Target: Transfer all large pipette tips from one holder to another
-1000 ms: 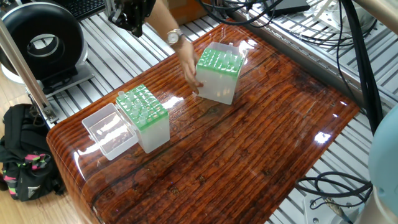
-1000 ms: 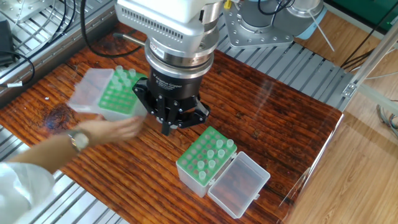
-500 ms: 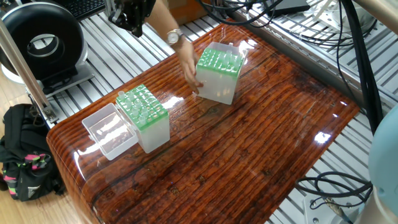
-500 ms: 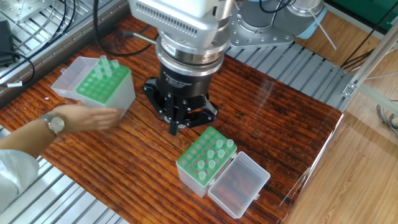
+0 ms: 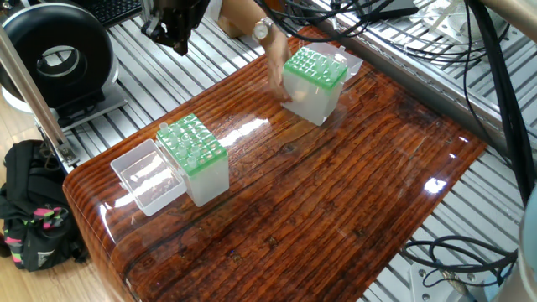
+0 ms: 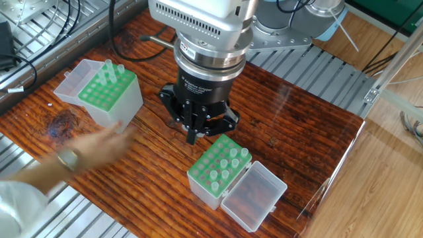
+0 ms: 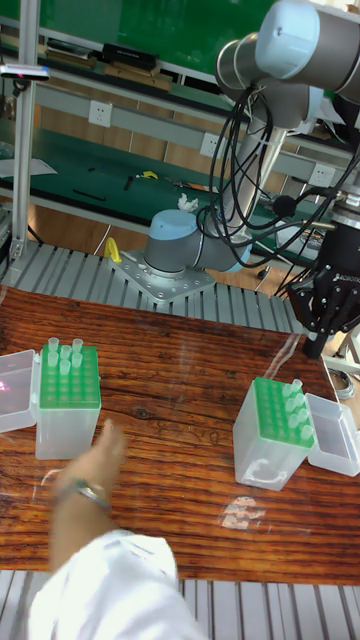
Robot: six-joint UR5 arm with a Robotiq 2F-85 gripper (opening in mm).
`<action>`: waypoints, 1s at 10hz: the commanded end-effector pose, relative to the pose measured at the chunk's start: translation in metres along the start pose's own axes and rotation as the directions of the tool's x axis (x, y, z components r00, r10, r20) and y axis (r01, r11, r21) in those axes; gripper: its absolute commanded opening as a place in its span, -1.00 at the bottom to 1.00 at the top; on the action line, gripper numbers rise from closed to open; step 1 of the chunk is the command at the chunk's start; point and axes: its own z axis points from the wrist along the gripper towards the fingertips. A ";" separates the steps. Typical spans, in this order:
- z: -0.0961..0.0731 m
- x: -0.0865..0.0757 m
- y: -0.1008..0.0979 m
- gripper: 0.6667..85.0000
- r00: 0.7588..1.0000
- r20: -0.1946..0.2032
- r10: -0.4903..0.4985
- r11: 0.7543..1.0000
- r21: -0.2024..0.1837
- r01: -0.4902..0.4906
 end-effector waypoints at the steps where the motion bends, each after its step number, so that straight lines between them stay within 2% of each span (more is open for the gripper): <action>1: -0.002 0.005 0.006 -0.99 1.000 -0.017 -0.017 1.000 -0.024 0.017; 2: -0.003 0.006 0.004 -0.99 1.000 -0.022 -0.022 0.999 -0.024 0.021; 3: -0.003 0.004 0.008 -0.99 1.000 -0.020 -0.024 0.999 -0.042 0.023; 7: 0.002 0.000 0.004 -0.99 1.000 -0.023 -0.009 0.999 -0.033 0.009; 10: 0.003 -0.004 0.010 -0.99 1.000 -0.010 0.007 0.999 -0.053 -0.007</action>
